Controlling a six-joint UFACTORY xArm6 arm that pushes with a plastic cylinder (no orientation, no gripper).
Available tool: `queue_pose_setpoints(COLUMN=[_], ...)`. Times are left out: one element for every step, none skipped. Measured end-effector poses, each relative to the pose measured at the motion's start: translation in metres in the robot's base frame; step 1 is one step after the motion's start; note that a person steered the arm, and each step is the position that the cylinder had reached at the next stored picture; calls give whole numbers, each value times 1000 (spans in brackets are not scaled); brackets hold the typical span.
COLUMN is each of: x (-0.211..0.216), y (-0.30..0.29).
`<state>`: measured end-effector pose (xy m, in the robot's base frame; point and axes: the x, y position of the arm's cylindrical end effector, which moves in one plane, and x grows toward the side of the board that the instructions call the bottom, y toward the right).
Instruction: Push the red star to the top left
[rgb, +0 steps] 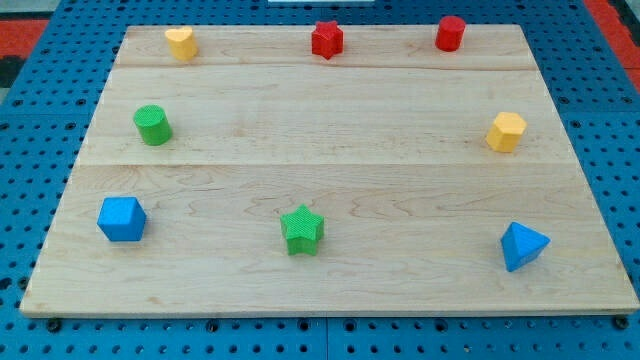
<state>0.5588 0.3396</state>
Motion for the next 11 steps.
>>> queue_pose_setpoints(x=[1,-3,-47,-59,-61,-44,19,58,42,17,13], y=[0,-1,-23,-87,-147,-194,-216,-147,-114,-122,-170])
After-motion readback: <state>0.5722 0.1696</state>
